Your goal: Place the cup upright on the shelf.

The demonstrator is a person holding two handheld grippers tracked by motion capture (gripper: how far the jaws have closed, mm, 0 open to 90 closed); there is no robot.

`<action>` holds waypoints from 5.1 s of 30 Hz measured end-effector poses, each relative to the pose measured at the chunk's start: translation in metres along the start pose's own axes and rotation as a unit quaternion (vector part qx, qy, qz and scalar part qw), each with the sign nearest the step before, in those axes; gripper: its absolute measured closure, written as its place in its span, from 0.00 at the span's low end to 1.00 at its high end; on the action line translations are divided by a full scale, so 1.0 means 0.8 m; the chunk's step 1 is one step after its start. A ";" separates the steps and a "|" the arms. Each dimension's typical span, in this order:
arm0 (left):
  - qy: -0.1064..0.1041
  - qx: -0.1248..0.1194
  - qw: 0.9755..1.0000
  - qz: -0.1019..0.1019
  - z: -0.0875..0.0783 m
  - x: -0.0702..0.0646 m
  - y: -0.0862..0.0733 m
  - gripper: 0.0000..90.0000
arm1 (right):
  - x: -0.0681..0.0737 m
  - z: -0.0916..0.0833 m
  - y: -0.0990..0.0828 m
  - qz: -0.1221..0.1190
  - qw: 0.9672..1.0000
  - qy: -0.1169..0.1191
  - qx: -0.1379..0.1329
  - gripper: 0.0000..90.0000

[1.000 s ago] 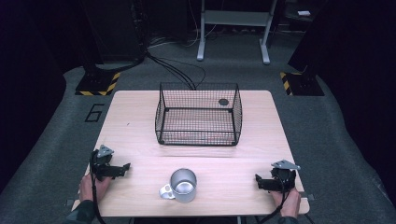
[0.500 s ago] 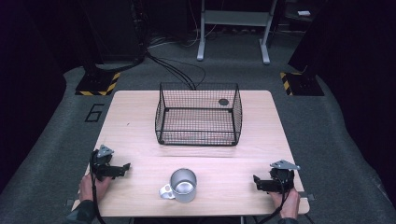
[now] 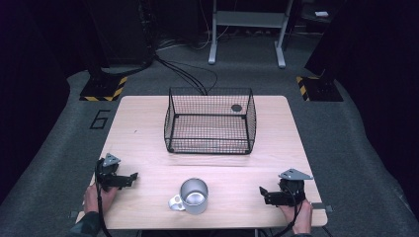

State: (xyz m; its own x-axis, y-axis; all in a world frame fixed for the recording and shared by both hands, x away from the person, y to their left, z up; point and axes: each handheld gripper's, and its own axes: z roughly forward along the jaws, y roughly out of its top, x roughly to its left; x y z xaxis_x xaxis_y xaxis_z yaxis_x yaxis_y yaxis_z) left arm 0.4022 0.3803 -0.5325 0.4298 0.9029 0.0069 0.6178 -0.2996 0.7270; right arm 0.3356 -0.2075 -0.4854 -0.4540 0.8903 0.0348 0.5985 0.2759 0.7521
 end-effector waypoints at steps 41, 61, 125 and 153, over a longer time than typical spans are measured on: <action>-0.001 -0.001 1.000 -0.005 0.000 -0.001 0.000 0.00 | 0.135 0.017 0.061 -0.109 0.979 0.172 -0.009 0.00; -0.001 -0.001 1.000 -0.005 0.000 -0.001 0.000 0.00 | 0.195 0.041 0.074 -0.164 0.957 0.239 0.010 0.00; -0.001 -0.001 1.000 -0.005 0.000 -0.001 0.000 0.00 | 0.230 0.061 0.100 -0.202 0.960 0.194 -0.016 0.07; -0.001 -0.001 1.000 -0.005 0.000 -0.001 0.000 0.00 | 0.157 0.035 0.119 -0.142 0.982 0.119 -0.026 0.07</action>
State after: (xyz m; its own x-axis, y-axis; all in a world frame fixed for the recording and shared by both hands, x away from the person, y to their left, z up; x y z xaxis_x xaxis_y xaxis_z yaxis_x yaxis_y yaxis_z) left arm 0.4020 0.3797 -0.5327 0.4254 0.9050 -0.0011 0.6206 -0.2908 0.7282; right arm 0.3541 -0.0595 -0.4278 -0.7432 0.6683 -0.0319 0.3945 0.4763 0.7858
